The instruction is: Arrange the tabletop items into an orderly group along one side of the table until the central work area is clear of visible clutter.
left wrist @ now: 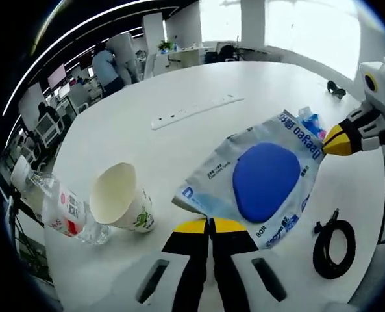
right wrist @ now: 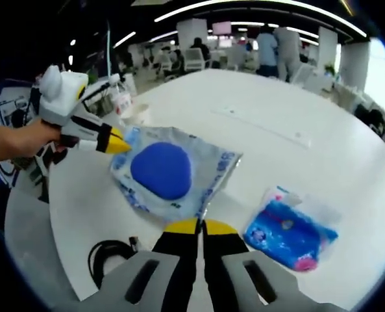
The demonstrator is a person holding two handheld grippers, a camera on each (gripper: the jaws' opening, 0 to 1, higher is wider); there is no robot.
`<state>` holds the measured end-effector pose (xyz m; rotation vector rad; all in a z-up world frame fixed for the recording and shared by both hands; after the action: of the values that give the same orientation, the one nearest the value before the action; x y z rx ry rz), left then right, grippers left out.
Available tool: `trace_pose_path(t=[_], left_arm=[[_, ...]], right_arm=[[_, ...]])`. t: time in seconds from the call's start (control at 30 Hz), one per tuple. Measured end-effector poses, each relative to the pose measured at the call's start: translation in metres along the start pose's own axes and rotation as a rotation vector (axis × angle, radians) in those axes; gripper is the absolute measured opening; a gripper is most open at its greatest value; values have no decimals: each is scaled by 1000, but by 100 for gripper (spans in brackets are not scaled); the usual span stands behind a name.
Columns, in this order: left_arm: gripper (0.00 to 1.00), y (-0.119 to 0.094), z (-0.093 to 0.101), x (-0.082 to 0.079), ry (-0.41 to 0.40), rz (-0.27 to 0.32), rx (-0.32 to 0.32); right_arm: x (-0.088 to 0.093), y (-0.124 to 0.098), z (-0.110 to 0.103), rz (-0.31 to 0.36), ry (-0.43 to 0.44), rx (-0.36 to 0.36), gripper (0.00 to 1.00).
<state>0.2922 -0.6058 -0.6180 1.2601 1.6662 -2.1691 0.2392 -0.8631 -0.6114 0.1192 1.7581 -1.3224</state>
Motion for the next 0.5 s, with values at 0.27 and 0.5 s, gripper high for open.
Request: trace_pose_path(t=[0.27,0.5], left_arm=[[0,9,-2,-5,19,-6,-3],[0,19,-3,-7,25,-15,-15]], right_arm=[[3,6,4,0,13,3,0],[4,13,7,-3,15,7,0]])
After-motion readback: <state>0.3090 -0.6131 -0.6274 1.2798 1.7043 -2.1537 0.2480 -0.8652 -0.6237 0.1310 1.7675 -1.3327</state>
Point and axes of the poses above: the point that each gripper's makers call its tool centre point, and the gripper's own axes: y roughly forward along the fingers, z roughly to its right, x roughly out of its underside, the point moved 10 cm from there along -y, roughly backward along the fingers, and after that the axes turned 7 degrees about -y, right-handed, at the moved point
